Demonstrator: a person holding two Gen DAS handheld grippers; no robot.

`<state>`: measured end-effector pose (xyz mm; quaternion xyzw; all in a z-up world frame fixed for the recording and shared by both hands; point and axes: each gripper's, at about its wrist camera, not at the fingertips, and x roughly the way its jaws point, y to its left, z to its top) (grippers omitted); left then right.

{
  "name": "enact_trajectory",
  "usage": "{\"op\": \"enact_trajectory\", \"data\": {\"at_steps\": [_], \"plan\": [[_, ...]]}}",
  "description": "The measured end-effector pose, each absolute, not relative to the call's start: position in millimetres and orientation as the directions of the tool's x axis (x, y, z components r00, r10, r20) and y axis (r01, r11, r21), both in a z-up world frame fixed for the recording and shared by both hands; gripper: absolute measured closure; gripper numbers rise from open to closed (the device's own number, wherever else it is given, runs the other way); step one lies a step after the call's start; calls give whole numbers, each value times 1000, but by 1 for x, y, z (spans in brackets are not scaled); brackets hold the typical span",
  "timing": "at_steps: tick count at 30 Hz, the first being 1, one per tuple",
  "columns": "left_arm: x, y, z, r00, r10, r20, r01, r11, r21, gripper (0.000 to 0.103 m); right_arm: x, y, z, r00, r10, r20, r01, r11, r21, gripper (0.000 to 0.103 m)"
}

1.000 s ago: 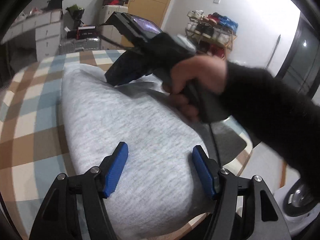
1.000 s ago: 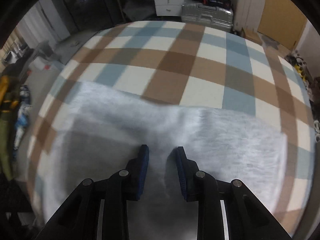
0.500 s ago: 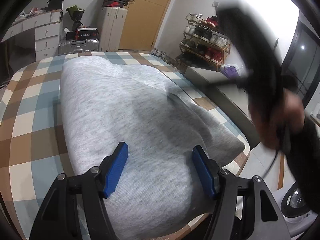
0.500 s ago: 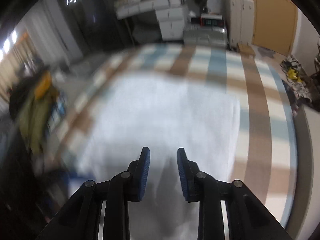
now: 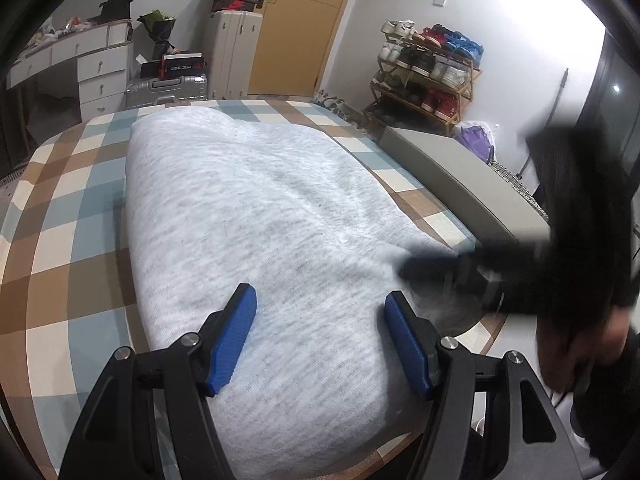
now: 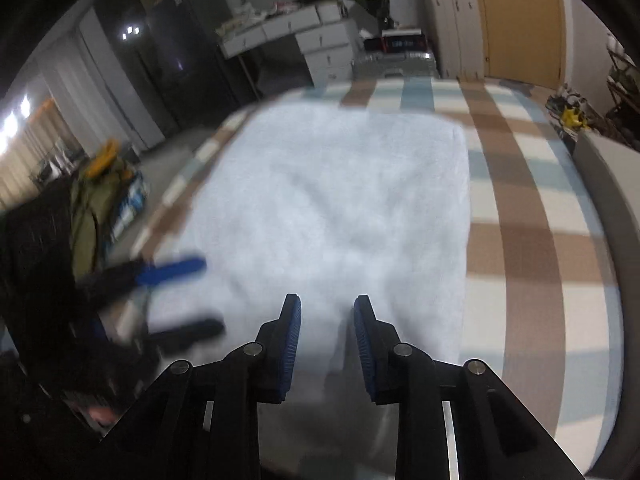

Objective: Fold large clothes
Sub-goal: 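Press the folded grey hoodie flat with both tools, fingers open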

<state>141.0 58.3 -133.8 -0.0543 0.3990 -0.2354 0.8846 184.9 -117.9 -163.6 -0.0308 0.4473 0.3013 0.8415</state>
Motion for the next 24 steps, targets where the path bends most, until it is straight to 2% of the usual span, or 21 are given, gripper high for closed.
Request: {"op": "enact_trajectory", "data": {"at_steps": [1, 4, 7, 9, 11, 13, 14, 15, 17, 19, 20, 24], "plan": [[140, 54, -135, 575, -443, -688, 375, 890, -259, 43, 178, -114, -184, 396, 462, -794, -536, 818, 208, 79], [138, 46, -134, 598, -391, -700, 370, 909, -192, 43, 157, -116, -197, 513, 490, -705, -553, 817, 165, 79], [139, 50, -122, 568, -397, -722, 367, 906, -209, 42, 160, -126, -197, 499, 529, -686, -496, 824, 274, 79], [146, 56, -102, 528, -432, -731, 384, 889, -248, 41, 159, -130, -199, 503, 553, -665, -504, 812, 294, 79], [156, 57, -78, 532, -430, -730, 408, 885, -224, 41, 159, -134, -202, 498, 580, -645, -505, 798, 328, 79], [177, 53, -55, 555, -407, -725, 436, 885, -163, 36, 159, -138, -203, 496, 598, -629, -504, 789, 352, 78], [195, 49, -48, 556, -381, -739, 440, 889, -128, 30, 159, -138, -202, 498, 603, -623, -502, 786, 359, 78], [218, 44, -47, 541, -350, -765, 437, 894, -100, 30, 159, -138, -203, 500, 603, -621, -500, 787, 362, 78], [261, 36, -67, 432, -314, -845, 441, 891, -106, 30, 158, -137, -203, 509, 600, -618, -501, 790, 355, 78], [304, 29, -117, 249, -233, -940, 414, 903, -114, 30, 157, -141, -206, 507, 607, -612, -505, 785, 360, 78], [313, 27, -138, 206, -189, -960, 419, 904, -88, 32, 156, -142, -206, 503, 613, -609, -506, 780, 368, 78], [307, 5, -167, 286, -99, -953, 484, 874, 55, 21, 162, -150, -207, 467, 650, -599, -496, 754, 430, 79]]}}
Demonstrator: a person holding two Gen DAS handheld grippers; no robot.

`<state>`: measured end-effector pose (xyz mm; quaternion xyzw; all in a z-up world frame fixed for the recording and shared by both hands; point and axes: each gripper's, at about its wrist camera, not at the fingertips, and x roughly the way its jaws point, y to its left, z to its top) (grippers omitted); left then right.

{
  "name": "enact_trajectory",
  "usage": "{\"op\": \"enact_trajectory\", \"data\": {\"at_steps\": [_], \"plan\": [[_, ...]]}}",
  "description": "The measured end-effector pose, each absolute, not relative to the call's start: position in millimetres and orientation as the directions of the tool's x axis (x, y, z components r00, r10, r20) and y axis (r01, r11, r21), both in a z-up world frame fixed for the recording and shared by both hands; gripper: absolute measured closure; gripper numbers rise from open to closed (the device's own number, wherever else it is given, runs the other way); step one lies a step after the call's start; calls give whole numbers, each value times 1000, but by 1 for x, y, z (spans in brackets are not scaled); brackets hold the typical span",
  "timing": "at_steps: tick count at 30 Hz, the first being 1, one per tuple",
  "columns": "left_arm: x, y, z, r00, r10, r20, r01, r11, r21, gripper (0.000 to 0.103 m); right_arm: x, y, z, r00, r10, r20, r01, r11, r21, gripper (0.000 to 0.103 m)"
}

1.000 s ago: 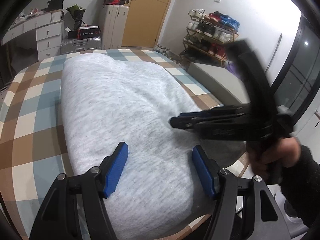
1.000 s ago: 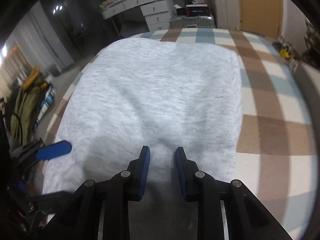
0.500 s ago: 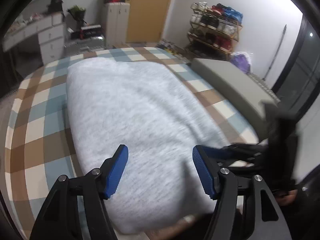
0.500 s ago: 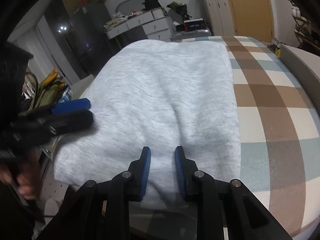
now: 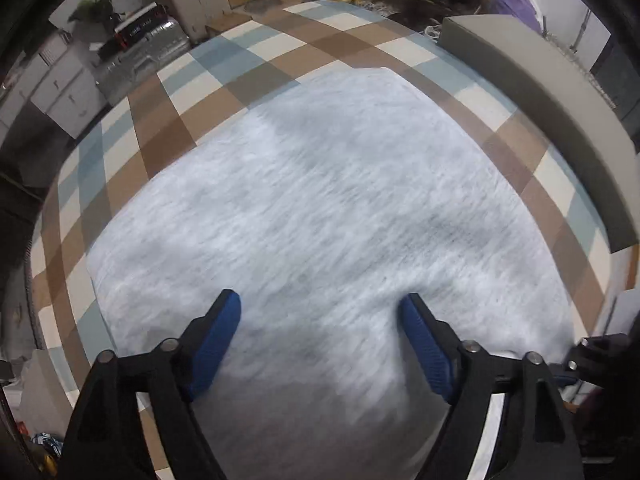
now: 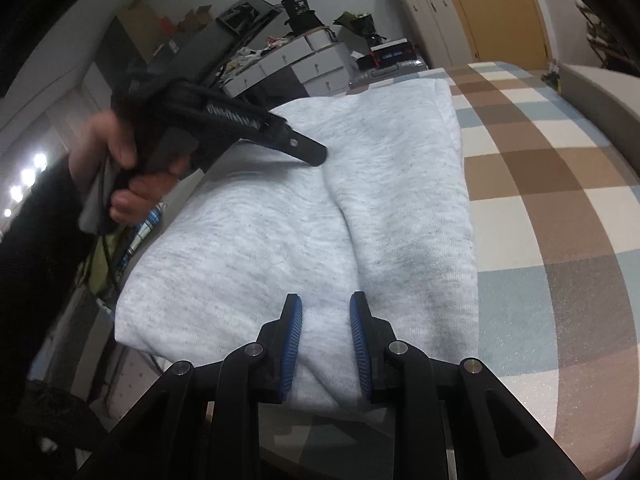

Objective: Fold large clothes

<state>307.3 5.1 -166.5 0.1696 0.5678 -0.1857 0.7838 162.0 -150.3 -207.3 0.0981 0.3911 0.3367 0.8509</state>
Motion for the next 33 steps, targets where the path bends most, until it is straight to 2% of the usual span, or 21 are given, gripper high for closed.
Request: {"op": "enact_trajectory", "data": {"at_steps": [3, 5, 7, 9, 12, 15, 16, 17, 18, 19, 21, 22, 27, 30, 33], "plan": [[301, 6, -170, 325, -113, -939, 475, 878, 59, 20, 175, -161, -193, 411, 682, -605, -473, 727, 498, 79], [298, 11, -168, 346, -139, -928, 483, 874, 49, 20, 189, -175, -169, 446, 707, -549, -462, 707, 535, 77], [291, 18, -168, 372, -170, -912, 481, 876, 33, 20, 211, -177, -141, 499, 696, -517, -464, 718, 519, 77], [287, 21, -166, 394, -187, -900, 477, 879, 26, 20, 240, -164, -122, 531, 662, -530, -477, 750, 459, 77], [292, 18, -158, 416, -215, -884, 473, 881, 9, 20, 306, -133, -115, 526, 611, -592, -460, 790, 406, 77], [296, 17, -157, 432, -234, -871, 472, 882, -3, 20, 370, -99, -145, 474, 525, -707, -382, 846, 372, 77], [297, 18, -157, 435, -242, -867, 470, 882, -10, 20, 384, -90, -161, 433, 497, -752, -371, 858, 354, 83], [298, 20, -157, 437, -246, -865, 466, 885, -17, 20, 398, -77, -186, 356, 457, -816, -373, 869, 324, 84], [298, 20, -156, 441, -252, -861, 466, 885, -21, 20, 398, -80, -185, 401, 468, -787, -386, 866, 318, 90], [297, 19, -157, 445, -250, -860, 467, 884, -16, 20, 399, -80, -185, 378, 455, -806, -388, 869, 308, 91], [296, 18, -157, 455, -247, -856, 469, 883, -6, 20, 394, -90, -175, 353, 439, -826, -361, 879, 313, 92], [296, 20, -155, 456, -250, -854, 467, 884, -10, 20, 379, -100, -165, 362, 456, -813, -352, 874, 334, 86], [269, 33, -122, 459, -270, -846, 434, 899, -52, 20, 269, -130, -129, 430, 535, -727, -466, 822, 329, 87], [218, 44, -95, 457, -384, -803, 480, 866, -141, 20, 209, -133, -133, 396, 600, -695, -539, 765, 353, 87], [170, 50, -99, 499, -375, -782, 472, 874, -118, 20, 177, -127, -155, 409, 567, -715, -539, 782, 312, 87]]}}
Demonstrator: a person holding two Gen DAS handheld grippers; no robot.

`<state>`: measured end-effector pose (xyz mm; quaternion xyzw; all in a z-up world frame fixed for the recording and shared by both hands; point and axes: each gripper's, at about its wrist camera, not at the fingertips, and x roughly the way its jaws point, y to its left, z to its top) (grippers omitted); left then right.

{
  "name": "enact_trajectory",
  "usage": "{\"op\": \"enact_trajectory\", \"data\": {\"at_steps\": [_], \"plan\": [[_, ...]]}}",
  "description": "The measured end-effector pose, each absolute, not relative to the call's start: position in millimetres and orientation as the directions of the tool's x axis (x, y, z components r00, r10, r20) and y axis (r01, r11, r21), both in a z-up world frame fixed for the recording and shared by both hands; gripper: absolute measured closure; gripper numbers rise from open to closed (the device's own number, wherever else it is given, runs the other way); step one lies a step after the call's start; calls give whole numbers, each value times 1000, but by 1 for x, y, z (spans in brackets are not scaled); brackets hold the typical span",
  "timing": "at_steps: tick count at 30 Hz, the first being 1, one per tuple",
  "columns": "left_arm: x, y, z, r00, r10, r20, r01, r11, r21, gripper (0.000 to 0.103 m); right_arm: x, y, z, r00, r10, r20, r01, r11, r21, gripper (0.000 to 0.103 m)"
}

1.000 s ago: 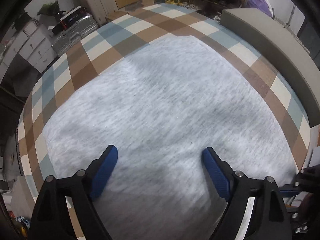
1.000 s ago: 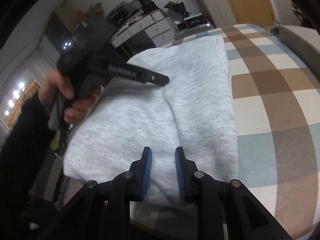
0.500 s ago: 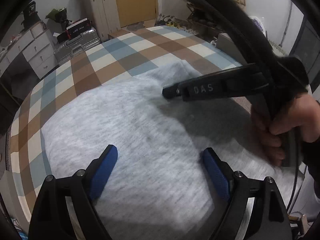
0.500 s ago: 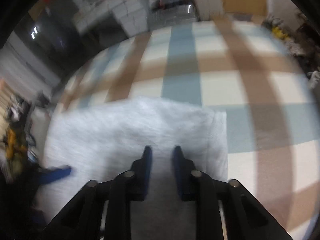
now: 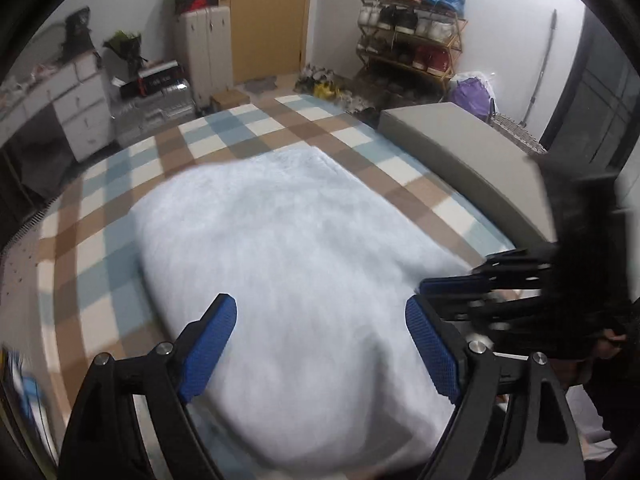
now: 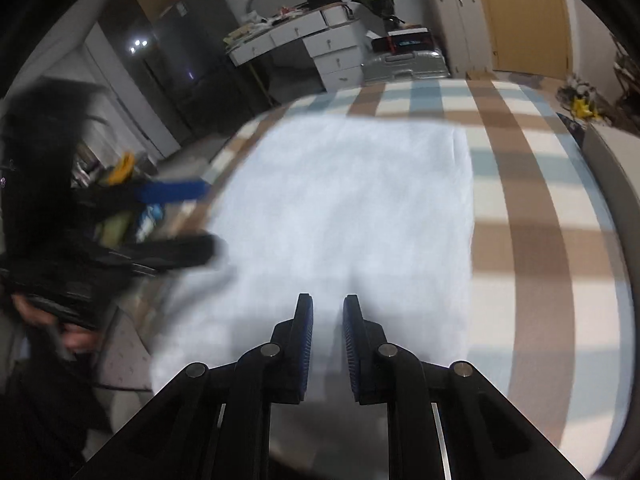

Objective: Fold large clothes

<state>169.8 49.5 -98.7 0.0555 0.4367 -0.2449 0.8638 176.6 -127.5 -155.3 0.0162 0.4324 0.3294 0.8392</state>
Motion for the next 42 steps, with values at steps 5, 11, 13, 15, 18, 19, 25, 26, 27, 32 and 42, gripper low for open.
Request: {"op": "enact_trajectory", "data": {"at_steps": [5, 11, 13, 15, 18, 19, 25, 26, 27, 32, 42], "plan": [[159, 51, -149, 506, -351, -788, 398, 906, -148, 18, 165, -130, -205, 435, 583, -686, -490, 793, 363, 95], [165, 47, -149, 507, -330, -796, 358, 921, -154, 17, 162, -135, -172, 469, 568, -676, -455, 811, 366, 89], [166, 48, -155, 520, -349, -779, 367, 916, -165, 17, 171, -128, -190, 451, 542, -709, -458, 822, 337, 85], [161, 43, -162, 545, -323, -773, 362, 923, -130, 15, 171, -130, -211, 469, 566, -678, -476, 808, 346, 95], [150, 48, -157, 574, -294, -765, 334, 936, -109, 13, 172, -134, -208, 456, 562, -690, -450, 815, 365, 97], [150, 46, -157, 582, -283, -762, 324, 941, -101, 12, 174, -135, -204, 442, 553, -707, -432, 821, 373, 97], [146, 51, -158, 610, -285, -739, 314, 944, -105, 12, 159, -137, -186, 437, 601, -670, -468, 788, 401, 92], [146, 51, -158, 611, -285, -739, 314, 944, -105, 12, 161, -133, -200, 412, 578, -704, -466, 798, 382, 92], [145, 49, -159, 614, -277, -739, 317, 944, -90, 12, 163, -128, -217, 396, 557, -730, -460, 808, 368, 97], [145, 49, -158, 621, -286, -730, 320, 942, -97, 12, 163, -134, -203, 406, 608, -682, -417, 787, 454, 94], [140, 45, -161, 650, -281, -706, 325, 943, -76, 11, 178, -110, -194, 352, 571, -742, -453, 797, 399, 97]]}}
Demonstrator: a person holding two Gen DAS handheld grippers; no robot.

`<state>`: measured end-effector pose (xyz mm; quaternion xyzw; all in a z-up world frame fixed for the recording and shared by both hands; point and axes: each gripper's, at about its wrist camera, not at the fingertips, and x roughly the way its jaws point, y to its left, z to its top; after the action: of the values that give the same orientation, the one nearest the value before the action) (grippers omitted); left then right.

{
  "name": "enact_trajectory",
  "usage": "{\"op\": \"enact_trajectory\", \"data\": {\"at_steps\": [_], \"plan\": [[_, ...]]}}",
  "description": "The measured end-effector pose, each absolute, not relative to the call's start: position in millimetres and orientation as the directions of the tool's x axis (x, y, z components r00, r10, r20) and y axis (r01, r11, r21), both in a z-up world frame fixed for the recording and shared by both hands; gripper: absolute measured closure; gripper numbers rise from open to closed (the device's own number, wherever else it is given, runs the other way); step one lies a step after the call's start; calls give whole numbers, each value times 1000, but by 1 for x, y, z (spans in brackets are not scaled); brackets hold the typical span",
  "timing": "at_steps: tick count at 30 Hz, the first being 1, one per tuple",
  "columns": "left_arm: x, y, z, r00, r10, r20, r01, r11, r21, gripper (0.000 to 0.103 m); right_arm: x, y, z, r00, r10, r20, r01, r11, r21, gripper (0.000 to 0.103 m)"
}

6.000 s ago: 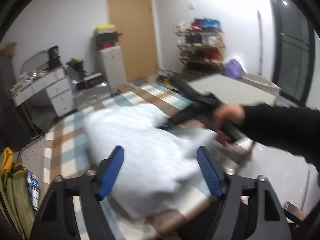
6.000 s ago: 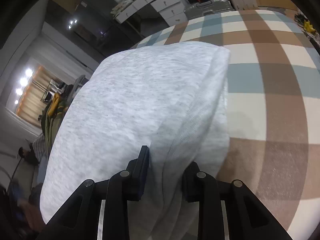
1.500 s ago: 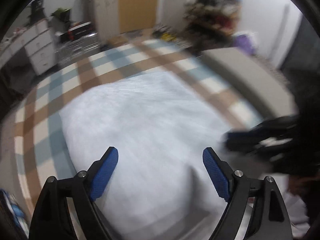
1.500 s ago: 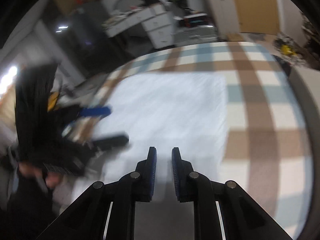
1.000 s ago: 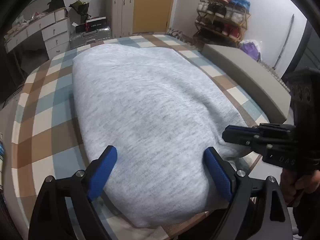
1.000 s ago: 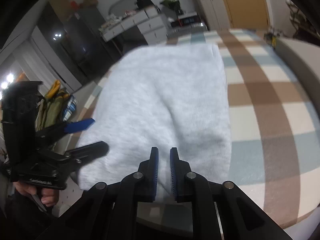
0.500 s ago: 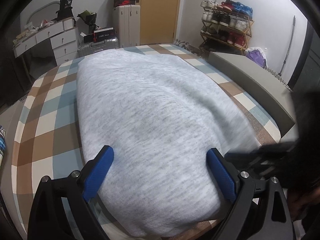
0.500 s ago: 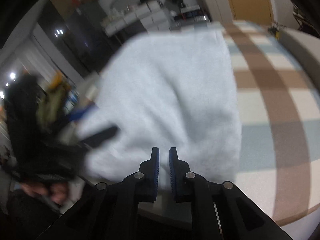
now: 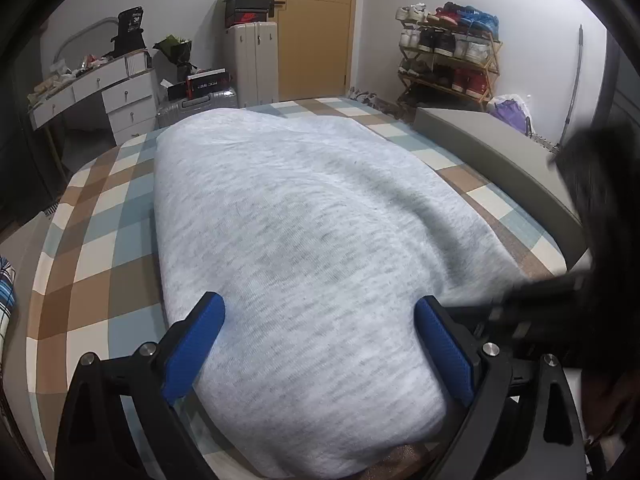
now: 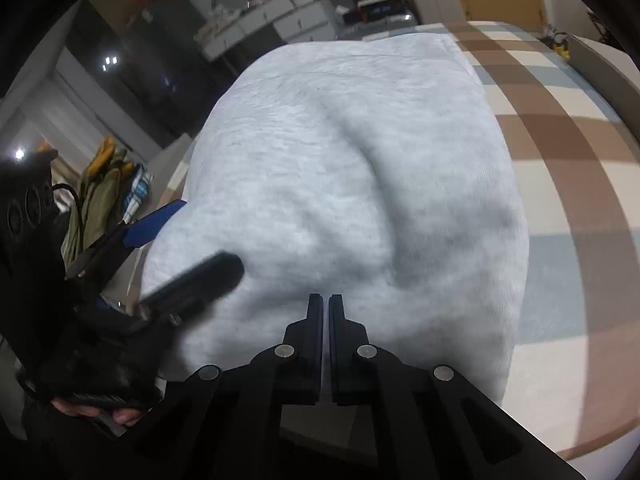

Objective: Fold large clothes

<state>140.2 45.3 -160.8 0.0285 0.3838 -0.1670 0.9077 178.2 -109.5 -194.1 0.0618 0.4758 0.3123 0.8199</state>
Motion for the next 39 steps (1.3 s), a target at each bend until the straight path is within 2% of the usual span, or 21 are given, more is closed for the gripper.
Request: {"op": "enact_trajectory", "data": {"at_steps": [6, 10, 14, 16, 19, 23, 24, 25, 29, 32, 34, 37, 39], "plan": [[137, 45, -162, 672, -296, -679, 330, 940, -83, 11, 228, -93, -99, 461, 620, -635, -547, 762, 347, 96], [136, 45, -162, 677, -302, -671, 333, 939, -87, 11, 281, -24, -63, 443, 607, -660, -633, 733, 249, 91], [135, 44, -162, 684, -306, -662, 336, 938, -86, 11, 341, 48, -82, 320, 574, -754, -666, 702, 252, 89], [135, 44, -162, 688, -306, -658, 334, 939, -87, 11, 362, 87, -122, 290, 423, -859, -669, 731, 134, 94], [136, 48, -162, 681, -319, -659, 332, 937, -110, 11, 378, 104, -179, 260, 269, -927, -625, 779, 51, 96], [134, 45, -163, 686, -316, -656, 343, 935, -91, 11, 387, 83, -171, 222, 351, -910, -604, 782, 154, 95], [133, 44, -163, 687, -314, -655, 342, 935, -90, 11, 380, 72, -157, 267, 368, -891, -606, 783, 142, 95], [133, 44, -163, 687, -318, -653, 343, 935, -93, 11, 372, 60, -143, 312, 378, -872, -603, 788, 125, 89], [133, 46, -164, 689, -329, -646, 348, 932, -103, 10, 325, 10, -107, 365, 452, -814, -637, 759, 136, 89], [133, 45, -163, 688, -326, -648, 348, 932, -99, 9, 303, 1, -122, 338, 423, -841, -641, 758, 123, 87], [135, 42, -164, 688, -316, -653, 348, 933, -85, 8, 298, -2, -162, 307, 404, -862, -632, 764, 132, 90], [136, 37, -165, 678, -311, -666, 364, 929, -64, 4, 285, -26, -178, 402, 541, -738, -606, 762, 229, 90], [137, 38, -164, 673, -304, -674, 371, 927, -48, 3, 276, -40, -167, 407, 544, -733, -574, 777, 258, 89]]}}
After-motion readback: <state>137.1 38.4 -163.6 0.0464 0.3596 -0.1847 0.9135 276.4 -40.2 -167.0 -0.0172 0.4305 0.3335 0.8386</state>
